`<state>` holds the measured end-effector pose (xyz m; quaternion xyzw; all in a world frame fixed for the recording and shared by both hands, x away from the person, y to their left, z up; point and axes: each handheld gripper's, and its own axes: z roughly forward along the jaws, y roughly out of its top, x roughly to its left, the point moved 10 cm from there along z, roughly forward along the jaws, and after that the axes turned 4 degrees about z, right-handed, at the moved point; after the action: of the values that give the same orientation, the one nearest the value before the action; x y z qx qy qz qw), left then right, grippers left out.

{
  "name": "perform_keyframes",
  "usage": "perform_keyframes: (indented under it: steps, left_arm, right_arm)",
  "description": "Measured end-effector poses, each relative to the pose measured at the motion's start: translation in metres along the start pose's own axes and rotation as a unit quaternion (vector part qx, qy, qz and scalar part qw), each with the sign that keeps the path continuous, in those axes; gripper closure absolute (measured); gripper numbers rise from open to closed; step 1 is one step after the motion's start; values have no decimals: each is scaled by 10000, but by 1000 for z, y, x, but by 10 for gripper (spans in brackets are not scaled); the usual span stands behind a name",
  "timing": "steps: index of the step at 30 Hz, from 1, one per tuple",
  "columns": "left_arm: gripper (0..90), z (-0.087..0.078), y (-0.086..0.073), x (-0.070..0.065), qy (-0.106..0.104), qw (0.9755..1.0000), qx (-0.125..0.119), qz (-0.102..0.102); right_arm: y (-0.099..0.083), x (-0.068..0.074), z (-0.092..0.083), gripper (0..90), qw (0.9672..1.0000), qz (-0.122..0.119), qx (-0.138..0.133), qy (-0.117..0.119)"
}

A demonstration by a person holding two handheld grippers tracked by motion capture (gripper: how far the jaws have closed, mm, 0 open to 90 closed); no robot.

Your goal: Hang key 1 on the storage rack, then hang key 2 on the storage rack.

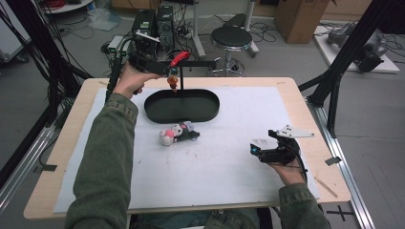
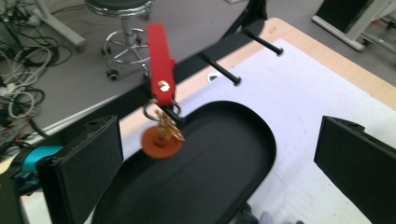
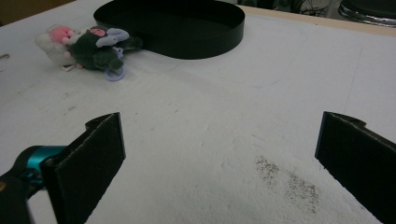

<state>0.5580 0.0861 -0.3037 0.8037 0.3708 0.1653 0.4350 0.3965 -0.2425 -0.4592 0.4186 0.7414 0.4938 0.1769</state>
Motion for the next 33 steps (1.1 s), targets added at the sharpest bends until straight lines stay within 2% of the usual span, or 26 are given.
perform_keyframes:
  steps: [2, 7, 22, 25, 26, 27, 33]
  left_arm:
    - [17, 0, -4, -2, 7, 10000, 45, 51]
    - [17, -4, -9, -6, -6, 9999, -24, 99]
    - [17, -12, -31, -17, -73, 9999, -67, 141]
    - [17, -11, -38, -24, -122, 9996, 11, 255]
    - [17, -8, -44, -31, -158, 9993, 60, 333]
    - [17, -8, -44, -31, -158, 9993, 60, 333]
    - [17, 0, -58, -52, -305, 9973, 232, 625]
  right_arm:
    - [0, 0, 0, 5, 10000, -32, -18, -3]
    - [0, 0, 0, 5, 10000, -33, -4, -14]
    - [0, 0, 0, 6, 10000, -57, -35, -23]
    - [0, 0, -1, 5, 10000, -42, -32, -27]
    - [0, 0, -1, 5, 10000, -28, -36, -25]
    - [0, 0, -1, 5, 10000, -28, -36, -25]
    - [0, 0, -2, 5, 10000, -16, -31, -41]
